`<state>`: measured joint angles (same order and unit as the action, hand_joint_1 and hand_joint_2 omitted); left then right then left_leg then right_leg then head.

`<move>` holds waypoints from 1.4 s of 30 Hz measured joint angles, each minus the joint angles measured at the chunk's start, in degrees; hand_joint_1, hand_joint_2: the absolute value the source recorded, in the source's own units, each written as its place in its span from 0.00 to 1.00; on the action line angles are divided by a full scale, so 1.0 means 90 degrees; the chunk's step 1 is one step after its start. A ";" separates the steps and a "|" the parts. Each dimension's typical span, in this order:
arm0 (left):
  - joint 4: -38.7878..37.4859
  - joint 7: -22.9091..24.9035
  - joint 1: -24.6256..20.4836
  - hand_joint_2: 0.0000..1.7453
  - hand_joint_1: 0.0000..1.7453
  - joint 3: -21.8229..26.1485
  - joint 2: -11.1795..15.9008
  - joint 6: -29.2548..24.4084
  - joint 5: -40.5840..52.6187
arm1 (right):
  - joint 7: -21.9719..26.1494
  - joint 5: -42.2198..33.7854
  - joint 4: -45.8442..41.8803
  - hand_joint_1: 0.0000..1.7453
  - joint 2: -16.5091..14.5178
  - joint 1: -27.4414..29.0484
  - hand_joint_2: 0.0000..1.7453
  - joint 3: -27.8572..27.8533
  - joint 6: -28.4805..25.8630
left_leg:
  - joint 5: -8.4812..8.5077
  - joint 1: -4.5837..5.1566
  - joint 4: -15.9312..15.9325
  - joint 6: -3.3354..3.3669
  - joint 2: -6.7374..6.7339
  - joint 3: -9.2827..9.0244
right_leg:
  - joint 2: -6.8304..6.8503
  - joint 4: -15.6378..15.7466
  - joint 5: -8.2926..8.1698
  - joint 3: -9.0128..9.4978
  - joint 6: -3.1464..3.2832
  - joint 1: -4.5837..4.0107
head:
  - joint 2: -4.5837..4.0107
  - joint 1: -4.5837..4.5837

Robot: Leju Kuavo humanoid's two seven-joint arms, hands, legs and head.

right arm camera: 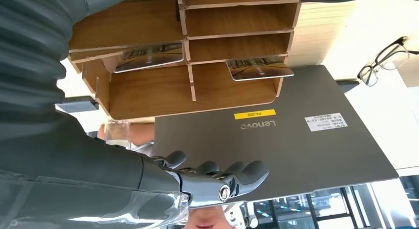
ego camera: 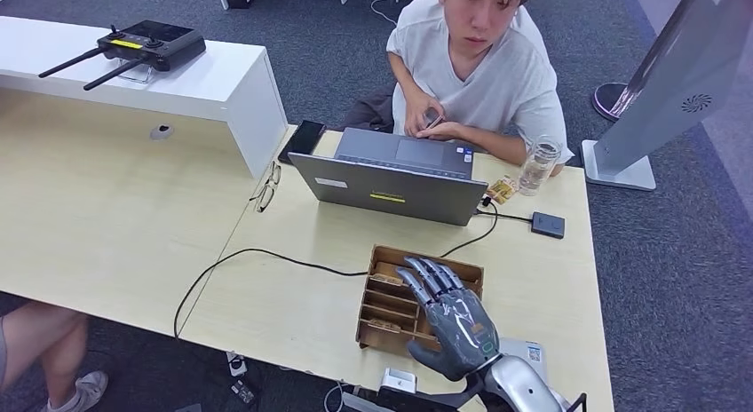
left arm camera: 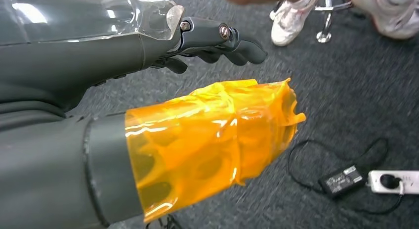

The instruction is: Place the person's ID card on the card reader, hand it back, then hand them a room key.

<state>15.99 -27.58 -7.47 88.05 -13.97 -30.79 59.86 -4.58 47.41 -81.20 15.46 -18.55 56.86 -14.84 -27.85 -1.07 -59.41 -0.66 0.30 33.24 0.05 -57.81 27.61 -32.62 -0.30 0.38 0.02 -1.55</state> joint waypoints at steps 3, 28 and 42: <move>-0.0119 0.0080 -0.0009 0.00 0.00 0.0010 0.0044 0.0185 -0.0047 | 0.0027 0.0000 0.0012 0.02 -0.0025 0.0000 1.00 -0.0018 0.0002 | 0.0000 0.0001 0.0000 0.0000 0.0000 0.0001 | 0.0000 0.0000 0.0000 0.0000 0.0000 0.0000 | 0.0000 0.0001; -0.0348 0.0835 -0.0118 0.00 0.00 0.0013 0.0175 0.1228 -0.0032 | 0.0212 -0.0041 0.0172 0.03 -0.0268 -0.0010 1.00 -0.0137 0.0007 | 0.0000 0.0000 0.0000 0.0000 0.0000 0.0001 | 0.0000 0.0000 0.0000 0.0000 0.0000 0.0000 | 0.0000 0.0000; -0.0351 0.0966 -0.0161 0.00 0.00 -0.0038 0.0185 0.1340 0.0075 | -0.0044 0.0390 0.0354 0.05 -0.0335 -0.0010 1.00 -0.0268 -0.0109 | 0.0000 0.0001 0.0000 0.0000 0.0000 0.0000 | 0.0000 0.0000 0.0000 0.0000 0.0000 0.0000 | 0.0000 0.0000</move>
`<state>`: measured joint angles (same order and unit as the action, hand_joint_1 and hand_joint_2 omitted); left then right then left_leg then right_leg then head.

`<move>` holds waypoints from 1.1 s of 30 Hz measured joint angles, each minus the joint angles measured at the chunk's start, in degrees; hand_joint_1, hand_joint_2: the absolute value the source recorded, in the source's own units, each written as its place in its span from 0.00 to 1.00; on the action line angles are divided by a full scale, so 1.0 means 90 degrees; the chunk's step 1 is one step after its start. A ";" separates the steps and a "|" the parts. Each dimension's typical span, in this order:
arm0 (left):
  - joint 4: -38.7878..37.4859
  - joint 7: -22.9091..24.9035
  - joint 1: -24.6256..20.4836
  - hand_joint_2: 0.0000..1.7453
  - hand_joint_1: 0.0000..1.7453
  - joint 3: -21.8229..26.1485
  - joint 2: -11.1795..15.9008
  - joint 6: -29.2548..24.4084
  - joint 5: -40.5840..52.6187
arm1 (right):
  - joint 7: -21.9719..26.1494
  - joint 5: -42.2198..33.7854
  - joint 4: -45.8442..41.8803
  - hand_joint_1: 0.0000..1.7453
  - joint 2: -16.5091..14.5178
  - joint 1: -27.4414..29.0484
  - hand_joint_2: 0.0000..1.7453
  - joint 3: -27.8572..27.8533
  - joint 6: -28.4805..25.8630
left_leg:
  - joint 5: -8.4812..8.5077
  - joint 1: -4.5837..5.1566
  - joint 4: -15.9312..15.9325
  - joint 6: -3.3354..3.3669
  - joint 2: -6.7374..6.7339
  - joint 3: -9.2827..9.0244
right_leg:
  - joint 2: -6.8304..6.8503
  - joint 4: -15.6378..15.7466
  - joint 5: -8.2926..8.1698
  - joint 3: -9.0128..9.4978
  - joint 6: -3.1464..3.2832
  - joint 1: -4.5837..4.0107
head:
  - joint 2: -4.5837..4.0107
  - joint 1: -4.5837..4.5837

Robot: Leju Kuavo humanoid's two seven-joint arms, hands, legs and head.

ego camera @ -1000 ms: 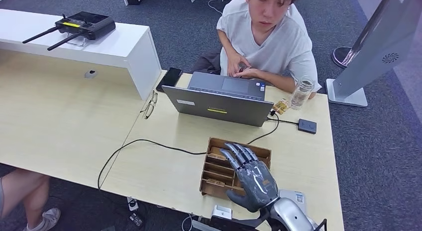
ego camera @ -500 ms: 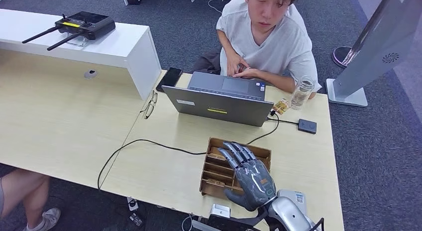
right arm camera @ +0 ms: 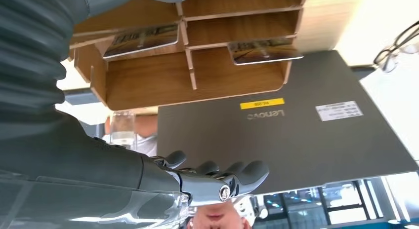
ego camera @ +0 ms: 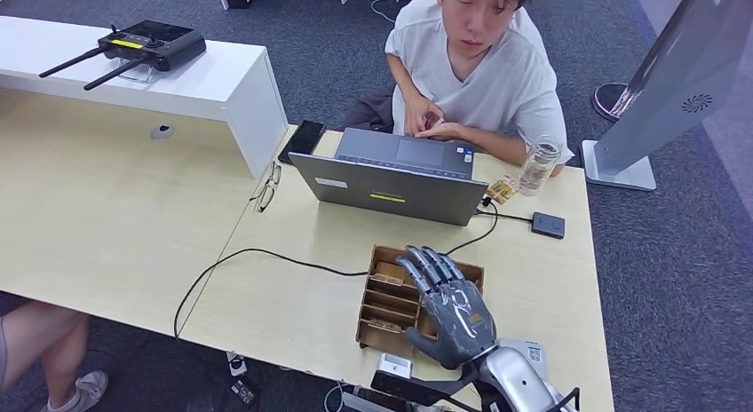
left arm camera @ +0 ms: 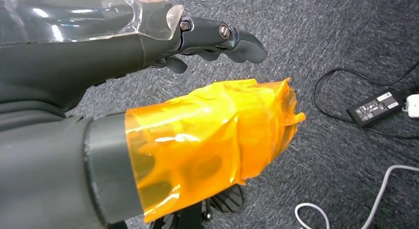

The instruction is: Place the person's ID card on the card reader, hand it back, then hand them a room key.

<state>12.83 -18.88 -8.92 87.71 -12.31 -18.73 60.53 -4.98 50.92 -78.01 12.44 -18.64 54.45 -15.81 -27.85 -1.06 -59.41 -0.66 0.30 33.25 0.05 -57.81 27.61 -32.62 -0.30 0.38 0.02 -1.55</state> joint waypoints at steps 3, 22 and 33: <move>0.0000 0.0029 -0.0004 0.00 0.00 -0.0016 0.0000 0.0013 0.0019 | -0.0090 0.0191 0.0036 0.05 -0.0001 -0.0007 1.00 -0.0019 -0.0005 | 0.0000 0.0000 0.0000 0.0000 0.0000 0.0001 | 0.0000 0.0000 0.0000 0.0000 0.0000 0.0000 | 0.0000 0.0001; -0.0003 0.0034 -0.0055 0.00 0.00 -0.0073 -0.0005 0.0079 -0.0053 | 0.0832 -0.0060 0.1154 0.05 0.0007 -0.1128 1.00 -0.0279 0.0295 | 0.0011 0.0002 -0.0001 0.0011 -0.0010 0.0001 | -0.0010 0.0000 -0.0013 -0.0002 -0.0009 0.0000 | 0.0000 0.0000; -0.0005 0.0032 -0.0048 0.00 0.00 -0.0112 -0.0002 0.0079 -0.0160 | 0.0824 -0.0069 0.1129 0.05 0.0024 -0.1126 1.00 -0.0398 0.0254 | 0.0012 0.0002 -0.0002 0.0012 -0.0011 0.0000 | -0.0011 0.0000 -0.0014 -0.0002 -0.0009 0.0000 | 0.0000 0.0001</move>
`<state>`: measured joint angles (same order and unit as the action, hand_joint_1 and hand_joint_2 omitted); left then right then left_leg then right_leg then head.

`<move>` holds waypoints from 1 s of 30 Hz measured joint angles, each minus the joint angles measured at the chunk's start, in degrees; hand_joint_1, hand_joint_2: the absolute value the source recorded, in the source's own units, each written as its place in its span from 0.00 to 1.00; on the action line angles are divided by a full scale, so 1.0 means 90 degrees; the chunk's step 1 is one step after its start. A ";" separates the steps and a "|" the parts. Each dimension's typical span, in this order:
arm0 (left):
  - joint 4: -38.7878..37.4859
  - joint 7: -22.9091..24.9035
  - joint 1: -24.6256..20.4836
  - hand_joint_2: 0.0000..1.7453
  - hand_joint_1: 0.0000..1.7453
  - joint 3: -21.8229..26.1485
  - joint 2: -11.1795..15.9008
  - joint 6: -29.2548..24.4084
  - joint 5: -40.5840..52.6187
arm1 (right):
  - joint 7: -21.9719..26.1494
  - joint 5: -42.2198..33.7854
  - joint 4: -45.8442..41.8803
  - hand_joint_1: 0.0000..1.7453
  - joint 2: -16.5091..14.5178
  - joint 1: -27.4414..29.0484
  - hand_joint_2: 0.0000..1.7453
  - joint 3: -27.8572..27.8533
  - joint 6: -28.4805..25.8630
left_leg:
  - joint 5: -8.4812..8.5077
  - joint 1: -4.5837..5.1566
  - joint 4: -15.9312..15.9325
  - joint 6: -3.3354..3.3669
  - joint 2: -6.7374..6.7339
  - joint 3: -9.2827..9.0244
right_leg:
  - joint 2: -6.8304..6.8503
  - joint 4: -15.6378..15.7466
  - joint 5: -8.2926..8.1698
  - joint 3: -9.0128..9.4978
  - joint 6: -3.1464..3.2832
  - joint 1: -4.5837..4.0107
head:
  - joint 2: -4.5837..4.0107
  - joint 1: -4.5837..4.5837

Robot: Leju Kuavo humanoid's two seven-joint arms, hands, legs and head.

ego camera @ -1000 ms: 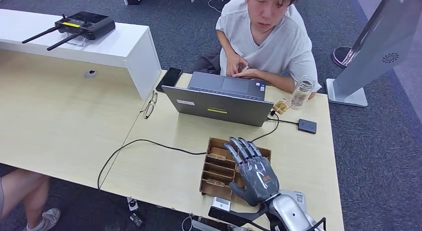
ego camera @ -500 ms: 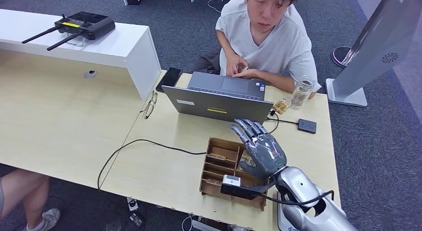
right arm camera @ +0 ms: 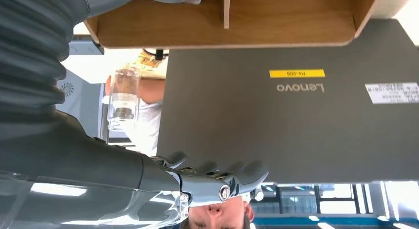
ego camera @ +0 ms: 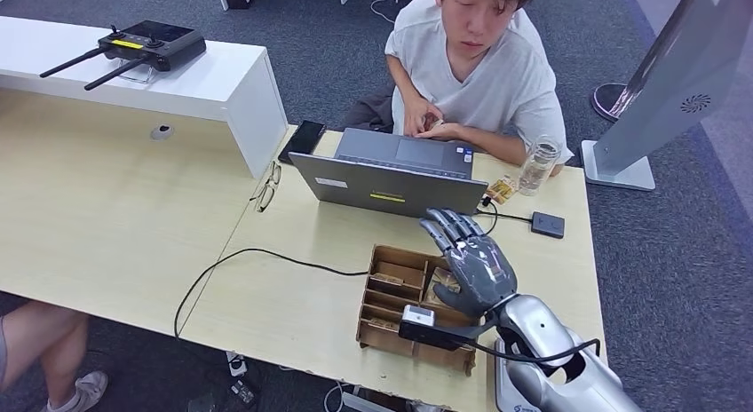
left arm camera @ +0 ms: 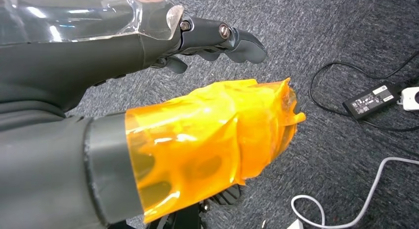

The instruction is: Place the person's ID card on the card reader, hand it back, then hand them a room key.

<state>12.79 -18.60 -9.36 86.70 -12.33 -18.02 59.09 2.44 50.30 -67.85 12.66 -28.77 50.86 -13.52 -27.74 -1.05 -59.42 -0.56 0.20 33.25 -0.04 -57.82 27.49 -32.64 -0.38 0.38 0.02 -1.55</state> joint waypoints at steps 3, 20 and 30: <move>0.0000 -0.0001 0.0007 0.00 0.00 -0.0010 0.0002 0.0015 -0.0031 | 0.0020 -0.0075 -0.0117 0.03 0.0044 0.0007 1.00 -0.0069 -0.0047 | 0.0000 0.0000 0.0000 0.0000 0.0000 0.0000 | 0.0000 0.0000 0.0000 0.0000 0.0000 0.0000 | 0.0000 0.0000; -0.0179 0.0445 -0.0009 0.00 0.00 -0.0014 -0.0068 0.0313 -0.0227 | 0.0472 -0.1097 -0.1554 0.00 0.0341 0.0907 1.00 -0.0624 -0.0304 | -0.0003 -0.0001 0.0000 0.0001 0.0014 0.0002 | 0.0012 0.0004 0.0004 0.0003 -0.0002 0.0000 | 0.0000 0.0001; -0.0386 0.1367 -0.0075 0.00 0.00 -0.0153 -0.0086 0.1451 0.0206 | 0.0450 -0.1467 -0.2187 0.00 0.0413 0.1685 1.00 -0.0484 -0.0453 | -0.0004 0.0001 0.0001 0.0001 0.0006 0.0009 | 0.0007 0.0003 0.0003 -0.0008 -0.0001 0.0000 | 0.0000 0.0001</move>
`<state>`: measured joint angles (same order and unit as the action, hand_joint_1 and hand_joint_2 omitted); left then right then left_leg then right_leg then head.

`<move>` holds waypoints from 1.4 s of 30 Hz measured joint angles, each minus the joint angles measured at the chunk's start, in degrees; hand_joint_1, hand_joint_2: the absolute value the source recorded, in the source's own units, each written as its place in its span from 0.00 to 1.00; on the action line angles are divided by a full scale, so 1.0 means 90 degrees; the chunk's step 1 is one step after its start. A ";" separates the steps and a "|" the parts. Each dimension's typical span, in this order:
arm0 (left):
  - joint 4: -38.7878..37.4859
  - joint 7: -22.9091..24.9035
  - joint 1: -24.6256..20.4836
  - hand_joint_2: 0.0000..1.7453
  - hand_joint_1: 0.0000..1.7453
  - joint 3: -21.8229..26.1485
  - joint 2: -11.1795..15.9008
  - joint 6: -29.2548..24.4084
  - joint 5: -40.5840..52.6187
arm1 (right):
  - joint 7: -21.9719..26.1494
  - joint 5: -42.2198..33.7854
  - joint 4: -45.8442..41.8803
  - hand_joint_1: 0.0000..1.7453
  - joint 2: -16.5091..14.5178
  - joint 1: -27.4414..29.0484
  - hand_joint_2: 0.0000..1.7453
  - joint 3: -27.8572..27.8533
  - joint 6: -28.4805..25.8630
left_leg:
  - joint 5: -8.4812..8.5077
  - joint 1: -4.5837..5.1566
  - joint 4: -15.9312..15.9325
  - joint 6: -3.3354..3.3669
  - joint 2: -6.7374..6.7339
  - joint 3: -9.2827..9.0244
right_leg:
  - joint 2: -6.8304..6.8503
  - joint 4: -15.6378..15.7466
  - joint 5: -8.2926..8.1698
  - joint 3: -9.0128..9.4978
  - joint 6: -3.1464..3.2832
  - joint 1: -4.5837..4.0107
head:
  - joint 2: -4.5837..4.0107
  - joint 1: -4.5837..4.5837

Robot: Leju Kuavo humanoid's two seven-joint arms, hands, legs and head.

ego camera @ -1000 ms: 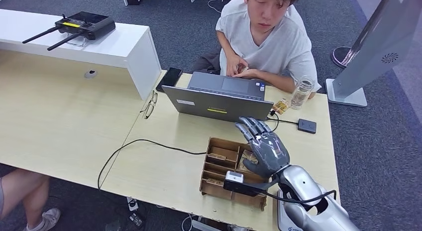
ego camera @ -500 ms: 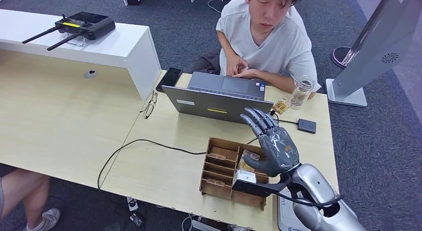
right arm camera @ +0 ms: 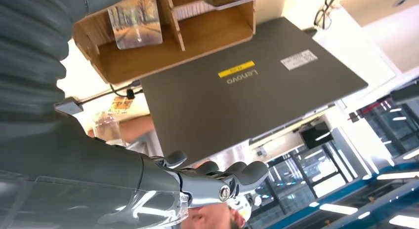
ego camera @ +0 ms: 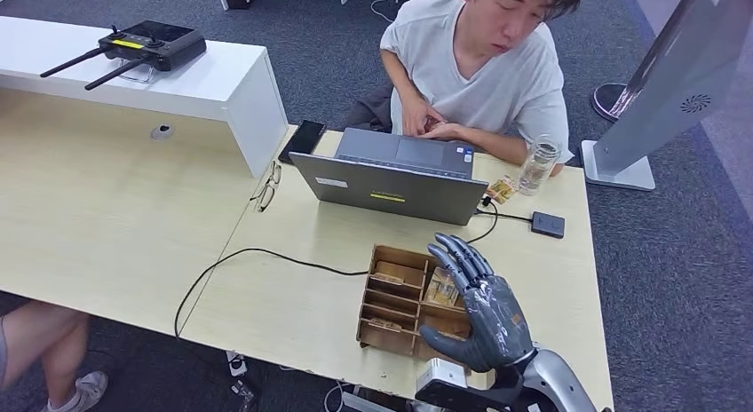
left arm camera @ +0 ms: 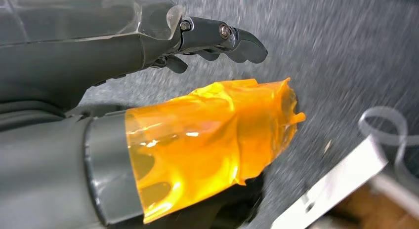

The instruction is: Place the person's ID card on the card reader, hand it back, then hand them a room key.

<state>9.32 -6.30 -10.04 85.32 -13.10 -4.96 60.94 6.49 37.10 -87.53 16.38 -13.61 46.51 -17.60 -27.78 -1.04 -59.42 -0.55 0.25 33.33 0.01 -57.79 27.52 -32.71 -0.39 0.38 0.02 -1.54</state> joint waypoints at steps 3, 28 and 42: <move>-0.0008 0.0112 -0.0008 0.00 0.00 -0.0069 -0.0008 0.0172 0.0088 | 0.0019 -0.0005 0.0001 0.00 0.0053 0.0077 1.00 0.0036 0.0008 | 0.0000 0.0001 -0.0001 0.0000 0.0000 -0.0001 | 0.0000 0.0000 -0.0001 0.0001 -0.0001 0.0000 | 0.0000 0.0000; -0.0008 0.0298 -0.0015 0.00 0.00 -0.0520 -0.0016 0.0337 0.0712 | -0.0236 0.0466 0.0387 0.00 0.0525 0.0516 1.00 0.0257 -0.0114 | -0.0001 0.0001 -0.0001 0.0000 0.0001 0.0001 | 0.0000 0.0000 0.0000 -0.0001 -0.0001 0.0000 | 0.0000 -0.0001; -0.0008 0.0372 -0.0018 0.00 0.00 -0.0673 -0.0019 0.0391 0.0874 | -0.0433 0.0730 0.0666 0.00 0.0568 0.0642 1.00 0.0286 -0.0257 | -0.0001 0.0001 -0.0001 0.0000 0.0001 0.0001 | 0.0000 0.0000 0.0000 -0.0001 -0.0001 0.0000 | 0.0000 -0.0001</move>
<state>9.25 -2.95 -10.20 79.26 -13.27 -1.43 68.81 2.59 43.67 -81.54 21.49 -7.83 49.08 -19.91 -27.78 -1.03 -59.42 -0.55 0.26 33.34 0.01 -57.79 27.52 -32.72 -0.40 0.38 0.02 -1.55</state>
